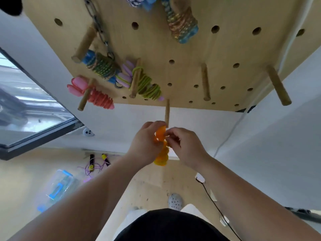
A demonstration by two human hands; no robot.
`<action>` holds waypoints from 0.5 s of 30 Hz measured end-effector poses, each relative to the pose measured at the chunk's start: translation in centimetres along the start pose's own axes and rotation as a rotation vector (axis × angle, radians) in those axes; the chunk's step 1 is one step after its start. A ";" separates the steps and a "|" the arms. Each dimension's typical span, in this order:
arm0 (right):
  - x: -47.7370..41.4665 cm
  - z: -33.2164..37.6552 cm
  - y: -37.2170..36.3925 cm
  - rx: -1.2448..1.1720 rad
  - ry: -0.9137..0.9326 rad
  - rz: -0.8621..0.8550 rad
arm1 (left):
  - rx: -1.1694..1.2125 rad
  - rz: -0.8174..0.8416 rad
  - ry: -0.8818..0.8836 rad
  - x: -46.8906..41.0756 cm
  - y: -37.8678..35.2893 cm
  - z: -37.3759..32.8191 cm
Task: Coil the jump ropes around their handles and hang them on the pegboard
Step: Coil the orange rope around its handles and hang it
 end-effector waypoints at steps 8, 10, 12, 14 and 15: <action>-3.0 -2.1 0.9 -0.238 -0.004 0.094 | 0.006 -0.131 0.167 -0.3 -0.7 2.6; -3.5 -2.2 1.1 -0.228 0.003 0.082 | 0.021 -0.135 0.166 -0.2 -1.0 2.7; -3.8 -2.0 1.5 -0.231 0.019 0.051 | 0.033 -0.182 0.152 -0.4 -0.8 2.5; -3.8 -1.9 2.0 -0.220 0.033 0.010 | 0.061 -0.228 0.159 -0.7 -0.6 2.6; -3.8 -1.7 2.2 -0.198 0.041 -0.009 | 0.075 -0.240 0.162 -0.9 -0.5 2.6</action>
Point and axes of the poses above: each hand's wrist, its own x-axis away from the middle knuckle, its own y-axis out of the back of the hand, z = x × y, the point moved 10 cm from there along -x, towards the middle knuckle, and after that the axes turned 4 degrees about z, right-handed, at the moved point
